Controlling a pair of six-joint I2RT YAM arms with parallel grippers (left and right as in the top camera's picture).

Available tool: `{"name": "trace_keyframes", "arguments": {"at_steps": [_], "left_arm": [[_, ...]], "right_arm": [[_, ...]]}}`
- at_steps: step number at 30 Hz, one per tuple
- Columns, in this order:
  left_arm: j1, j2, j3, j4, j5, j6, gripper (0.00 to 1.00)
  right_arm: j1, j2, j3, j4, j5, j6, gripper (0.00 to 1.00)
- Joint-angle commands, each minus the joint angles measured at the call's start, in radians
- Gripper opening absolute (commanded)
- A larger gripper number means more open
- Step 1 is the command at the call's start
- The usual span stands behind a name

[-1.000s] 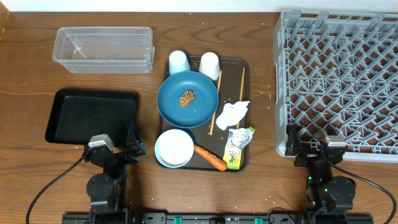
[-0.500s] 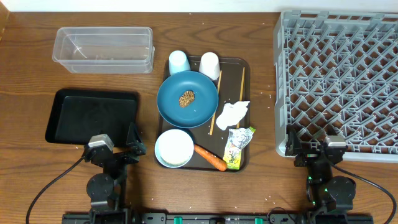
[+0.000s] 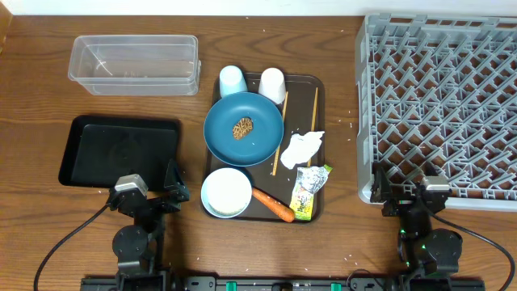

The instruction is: Sort waste into correct bins and load items into the dishwasher rack

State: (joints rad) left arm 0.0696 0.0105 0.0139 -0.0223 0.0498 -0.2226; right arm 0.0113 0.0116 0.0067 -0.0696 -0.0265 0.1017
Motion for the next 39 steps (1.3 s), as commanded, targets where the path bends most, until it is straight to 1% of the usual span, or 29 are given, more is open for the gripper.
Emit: {"name": "trace_keyframes", "arguments": {"at_steps": [1,10,14,24,29,30,32,35,37,39], "left_arm": [[0.002,-0.003,-0.010,-0.047,-0.012,0.016,0.98],[0.002,-0.003,-0.010,-0.047,-0.013,0.017,0.98],[0.002,-0.003,-0.010,-0.048,-0.061,0.039,0.98],[0.002,-0.003,-0.010,-0.048,-0.061,0.039,0.98],[0.002,-0.003,-0.010,-0.024,-0.061,0.027,0.98],[0.002,-0.003,-0.010,-0.013,-0.060,0.010,0.98],[0.002,-0.003,-0.010,-0.006,-0.060,-0.071,0.98],[0.002,-0.003,-0.010,-0.003,-0.054,-0.269,0.98],[0.002,0.000,-0.010,0.001,-0.020,-0.365,0.98],[0.002,0.000,-0.010,0.009,0.008,-0.385,0.98]], "right_arm": [[-0.017,-0.005,-0.001,-0.004,0.000,-0.010,0.99],[-0.017,-0.005,-0.001,-0.004,-0.001,-0.010,0.99],[-0.017,-0.005,-0.001,-0.004,-0.001,-0.010,0.99],[-0.017,-0.005,-0.001,-0.004,0.000,-0.010,0.99],[-0.017,-0.003,-0.001,-0.004,0.000,-0.010,0.99],[-0.017,-0.003,-0.001,-0.004,-0.001,-0.010,0.99],[-0.017,-0.003,-0.001,-0.005,0.000,-0.010,0.99],[-0.017,-0.002,-0.001,-0.004,0.000,-0.010,0.99],[-0.017,-0.002,-0.001,-0.004,-0.001,-0.010,0.99],[-0.017,-0.002,-0.001,-0.004,0.000,-0.010,0.99]]}}
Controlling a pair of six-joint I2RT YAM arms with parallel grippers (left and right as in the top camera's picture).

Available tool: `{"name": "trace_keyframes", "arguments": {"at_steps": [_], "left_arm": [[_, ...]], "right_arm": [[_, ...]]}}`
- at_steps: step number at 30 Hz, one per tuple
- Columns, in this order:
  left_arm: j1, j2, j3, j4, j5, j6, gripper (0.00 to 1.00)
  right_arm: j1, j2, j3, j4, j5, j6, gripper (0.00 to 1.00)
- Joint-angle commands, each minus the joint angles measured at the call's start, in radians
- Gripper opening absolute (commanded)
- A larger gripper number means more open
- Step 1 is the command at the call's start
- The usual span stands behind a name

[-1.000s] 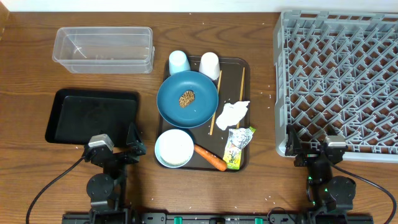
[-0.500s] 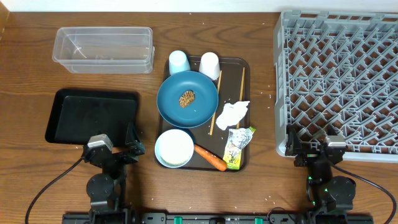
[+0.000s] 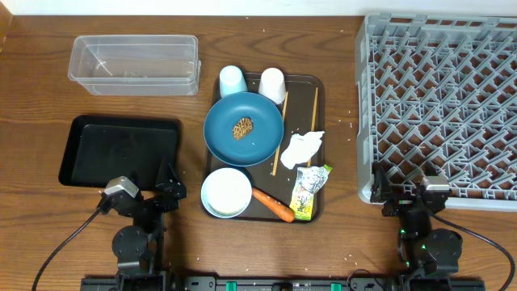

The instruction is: Sort waste into correct bins and load items into the dishwasher rack

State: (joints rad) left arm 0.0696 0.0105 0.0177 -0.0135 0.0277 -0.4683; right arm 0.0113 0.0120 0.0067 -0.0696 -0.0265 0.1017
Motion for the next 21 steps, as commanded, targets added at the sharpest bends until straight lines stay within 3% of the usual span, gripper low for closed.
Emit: {"name": "trace_keyframes", "arguments": {"at_steps": [1,10,17,21], "left_arm": [[0.002,0.000,-0.014,0.008,0.041,-0.139,0.98],[0.002,0.005,-0.014,0.034,0.096,-0.198,0.98],[0.002,0.059,-0.014,0.047,0.285,-0.214,0.98],[0.002,0.111,-0.014,0.104,0.446,-0.113,0.98]], "right_arm": [[-0.017,-0.002,-0.001,-0.004,-0.001,-0.010,0.99],[-0.017,-0.002,-0.001,-0.004,-0.001,-0.010,0.99],[-0.017,-0.002,-0.001,-0.004,-0.001,-0.010,0.99],[-0.017,-0.002,-0.001,-0.004,-0.001,-0.010,0.99]]}}
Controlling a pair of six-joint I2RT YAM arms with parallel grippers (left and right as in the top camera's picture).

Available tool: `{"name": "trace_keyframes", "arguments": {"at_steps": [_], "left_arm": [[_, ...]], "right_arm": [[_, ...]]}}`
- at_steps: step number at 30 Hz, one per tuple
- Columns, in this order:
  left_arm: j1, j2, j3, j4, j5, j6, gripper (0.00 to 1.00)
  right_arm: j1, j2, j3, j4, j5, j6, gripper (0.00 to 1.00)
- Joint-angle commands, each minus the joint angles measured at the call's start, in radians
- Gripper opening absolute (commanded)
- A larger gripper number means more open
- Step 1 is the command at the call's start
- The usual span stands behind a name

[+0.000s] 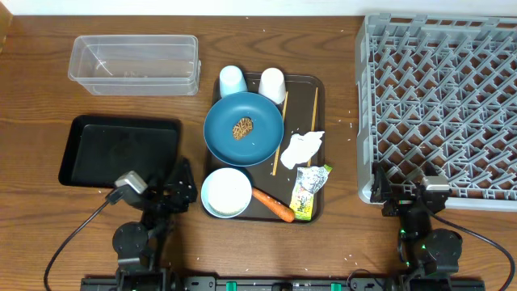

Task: Sort waste into correct bins and load items into the dishwasher rack
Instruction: 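Reach the left gripper to the light-blue rice bowl on the tray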

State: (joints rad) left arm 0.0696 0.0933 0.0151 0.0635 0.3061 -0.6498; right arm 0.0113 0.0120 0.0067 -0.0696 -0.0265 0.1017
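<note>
A brown serving tray holds a blue plate with a brown food scrap, a white bowl, an orange carrot, a light blue cup, a white cup, chopsticks, a crumpled tissue and a green-yellow wrapper. The grey dishwasher rack fills the right side. My left gripper is low at the front, just left of the bowl. My right gripper rests by the rack's front left corner. Neither holds anything visible.
A clear plastic bin stands at the back left. A black tray bin lies in front of it, close to the left gripper. Cables run from both arm bases along the table's front edge.
My left arm has swung to the right, and its gripper now sits closer to the white bowl. The right arm and all objects are unchanged.
My left gripper stood near the black bin's front right corner. It then sat slightly lower and further left. Now it is further right, beside the bowl. The right arm stayed still and nothing on the tray has moved.
</note>
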Motion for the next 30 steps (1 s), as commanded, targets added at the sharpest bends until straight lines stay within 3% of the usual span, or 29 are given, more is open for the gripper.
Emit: {"name": "trace_keyframes", "arguments": {"at_steps": [1,7,14,20,26,30], "left_arm": [[0.002,0.041,-0.011,0.043,0.204,0.097,0.98],[0.002,0.093,-0.011,0.175,0.360,0.120,0.98],[0.002,0.093,-0.011,0.220,0.393,-0.058,0.98],[0.002,0.099,0.059,0.256,0.634,0.057,0.98],[0.002,0.186,0.266,-0.015,0.676,0.189,0.98],[0.002,0.321,0.459,-0.354,0.528,0.369,0.98]], "right_arm": [[-0.017,-0.002,-0.001,-0.004,-0.001,-0.010,0.99],[-0.017,-0.002,-0.001,-0.004,-0.001,-0.010,0.99],[-0.017,-0.002,-0.001,-0.004,-0.001,-0.010,0.99],[-0.017,-0.002,-0.001,-0.004,-0.001,-0.010,0.99],[-0.017,-0.002,-0.001,-0.004,-0.001,-0.010,0.99],[-0.017,-0.002,-0.001,-0.004,-0.001,-0.010,0.99]]}}
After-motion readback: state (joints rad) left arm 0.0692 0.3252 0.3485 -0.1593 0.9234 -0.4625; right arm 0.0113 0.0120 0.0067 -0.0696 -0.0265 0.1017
